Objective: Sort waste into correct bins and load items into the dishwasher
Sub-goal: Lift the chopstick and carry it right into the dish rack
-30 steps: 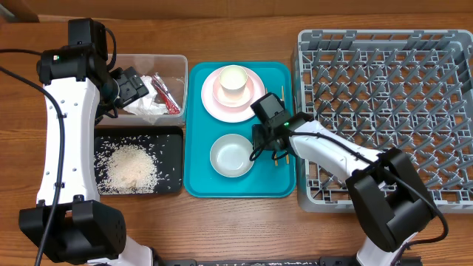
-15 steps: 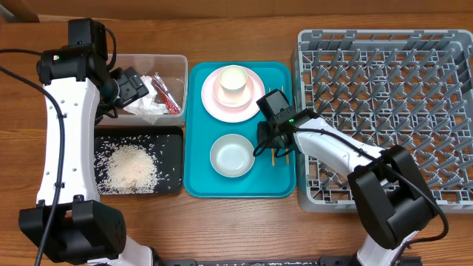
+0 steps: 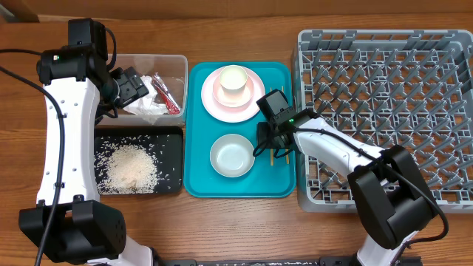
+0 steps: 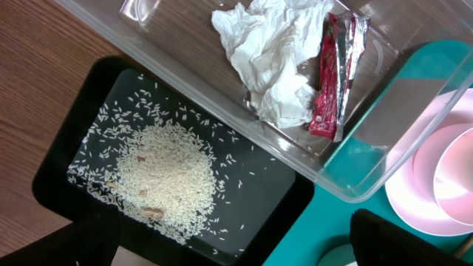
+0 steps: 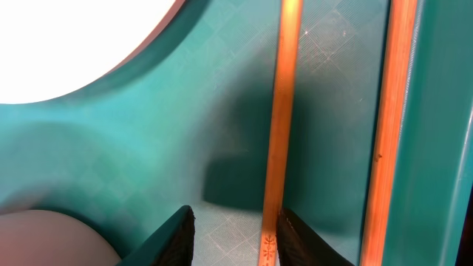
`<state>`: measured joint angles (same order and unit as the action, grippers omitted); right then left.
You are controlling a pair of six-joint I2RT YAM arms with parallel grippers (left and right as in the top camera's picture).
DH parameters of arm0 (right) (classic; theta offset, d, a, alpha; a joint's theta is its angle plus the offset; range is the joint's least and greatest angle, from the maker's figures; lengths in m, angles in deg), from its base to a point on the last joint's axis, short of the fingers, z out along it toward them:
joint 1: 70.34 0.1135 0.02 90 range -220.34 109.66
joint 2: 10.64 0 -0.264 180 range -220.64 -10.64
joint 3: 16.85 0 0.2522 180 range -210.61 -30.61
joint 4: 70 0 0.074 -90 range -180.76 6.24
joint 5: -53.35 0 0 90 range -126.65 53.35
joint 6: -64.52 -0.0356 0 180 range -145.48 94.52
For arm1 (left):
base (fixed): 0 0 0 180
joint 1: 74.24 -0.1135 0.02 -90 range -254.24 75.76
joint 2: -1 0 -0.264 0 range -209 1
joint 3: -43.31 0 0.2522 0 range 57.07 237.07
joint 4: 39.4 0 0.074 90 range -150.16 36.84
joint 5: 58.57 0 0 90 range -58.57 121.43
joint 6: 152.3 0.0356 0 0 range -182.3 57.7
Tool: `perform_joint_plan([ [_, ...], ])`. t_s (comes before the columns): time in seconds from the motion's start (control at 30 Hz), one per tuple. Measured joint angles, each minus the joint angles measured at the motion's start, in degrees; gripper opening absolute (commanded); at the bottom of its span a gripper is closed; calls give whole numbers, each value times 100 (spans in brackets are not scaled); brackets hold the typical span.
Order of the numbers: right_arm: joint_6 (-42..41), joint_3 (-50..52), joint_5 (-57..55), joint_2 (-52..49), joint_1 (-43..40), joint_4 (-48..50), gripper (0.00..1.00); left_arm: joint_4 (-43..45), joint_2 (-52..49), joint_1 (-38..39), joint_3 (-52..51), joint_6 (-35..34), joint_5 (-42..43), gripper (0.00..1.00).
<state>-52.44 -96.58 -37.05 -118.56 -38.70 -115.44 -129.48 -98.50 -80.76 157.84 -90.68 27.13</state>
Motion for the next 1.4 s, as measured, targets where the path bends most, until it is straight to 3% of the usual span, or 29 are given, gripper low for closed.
perform_joint_plan([
  [0.77, 0, 0, 4, 0, 0, 20, 40, 0, 0, 0, 0, 0, 0, 100],
  [1.4, 0, 0, -44, 0, 109, 13, 36, 0, 0, 0, 0, 0, 0, 100],
])
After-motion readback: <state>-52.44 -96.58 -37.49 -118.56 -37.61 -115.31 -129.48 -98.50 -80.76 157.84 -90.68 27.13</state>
